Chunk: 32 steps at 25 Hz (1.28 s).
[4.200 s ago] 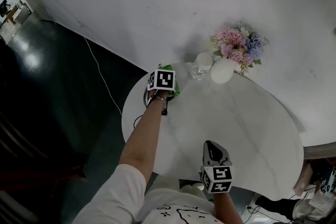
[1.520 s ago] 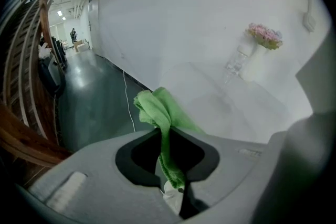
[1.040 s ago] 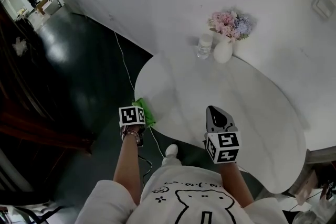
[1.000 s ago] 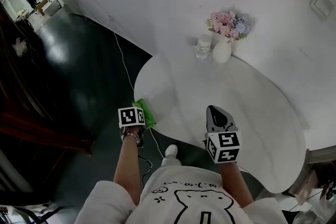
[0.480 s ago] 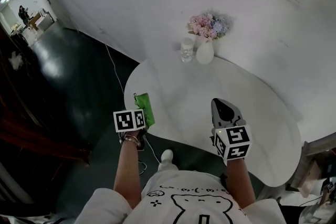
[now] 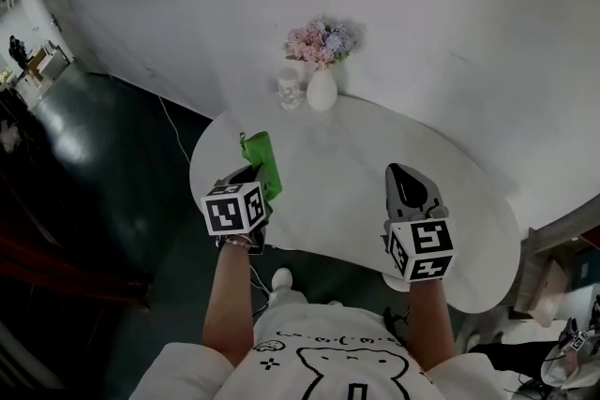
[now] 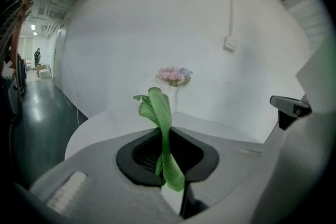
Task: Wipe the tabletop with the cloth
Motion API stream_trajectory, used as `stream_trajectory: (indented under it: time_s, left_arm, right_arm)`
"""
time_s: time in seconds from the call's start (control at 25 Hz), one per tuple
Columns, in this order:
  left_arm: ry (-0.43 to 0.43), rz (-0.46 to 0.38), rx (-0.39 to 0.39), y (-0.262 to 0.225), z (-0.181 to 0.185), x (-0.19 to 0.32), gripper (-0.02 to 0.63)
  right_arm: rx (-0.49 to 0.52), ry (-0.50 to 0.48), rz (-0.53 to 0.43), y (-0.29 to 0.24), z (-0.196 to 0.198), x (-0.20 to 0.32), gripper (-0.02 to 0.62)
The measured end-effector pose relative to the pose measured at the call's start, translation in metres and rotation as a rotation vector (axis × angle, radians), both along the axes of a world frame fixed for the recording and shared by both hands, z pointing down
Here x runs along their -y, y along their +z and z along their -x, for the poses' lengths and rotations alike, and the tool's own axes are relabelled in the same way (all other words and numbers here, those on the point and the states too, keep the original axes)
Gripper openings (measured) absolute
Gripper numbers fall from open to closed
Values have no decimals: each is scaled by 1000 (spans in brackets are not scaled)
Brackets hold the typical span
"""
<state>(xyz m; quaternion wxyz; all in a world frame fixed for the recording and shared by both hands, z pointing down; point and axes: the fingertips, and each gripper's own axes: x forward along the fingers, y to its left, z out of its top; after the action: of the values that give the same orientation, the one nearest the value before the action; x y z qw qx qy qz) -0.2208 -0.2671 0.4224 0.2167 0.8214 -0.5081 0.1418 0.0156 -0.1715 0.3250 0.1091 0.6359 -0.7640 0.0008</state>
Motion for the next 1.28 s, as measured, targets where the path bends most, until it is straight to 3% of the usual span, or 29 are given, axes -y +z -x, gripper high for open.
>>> stream_trajectory:
  time_s: [0.2,0.4,0.64,0.96,1.28]
  left_arm:
    - [58,-156,13,-38,-42,-7,54]
    - [109,-393,54,-87,-76,-22,54]
    - [202,-591,22,-135,-109,-41,54]
    - [335,-757,5,-171,-139,-47,54]
    - [465,-820,-26,-194,-162,-46,54]
  right_arm:
    - [-19,42,-37,-12,-37,-16,-2]
    - [13,76,-73,-22,-62,-30,-2]
    - [22,90,-135,-36,-72,-43,-2]
    - [-9,173,-226,-62,-85,-44,-2]
    - [-61,218,-261,-79,-74,-41,-2]
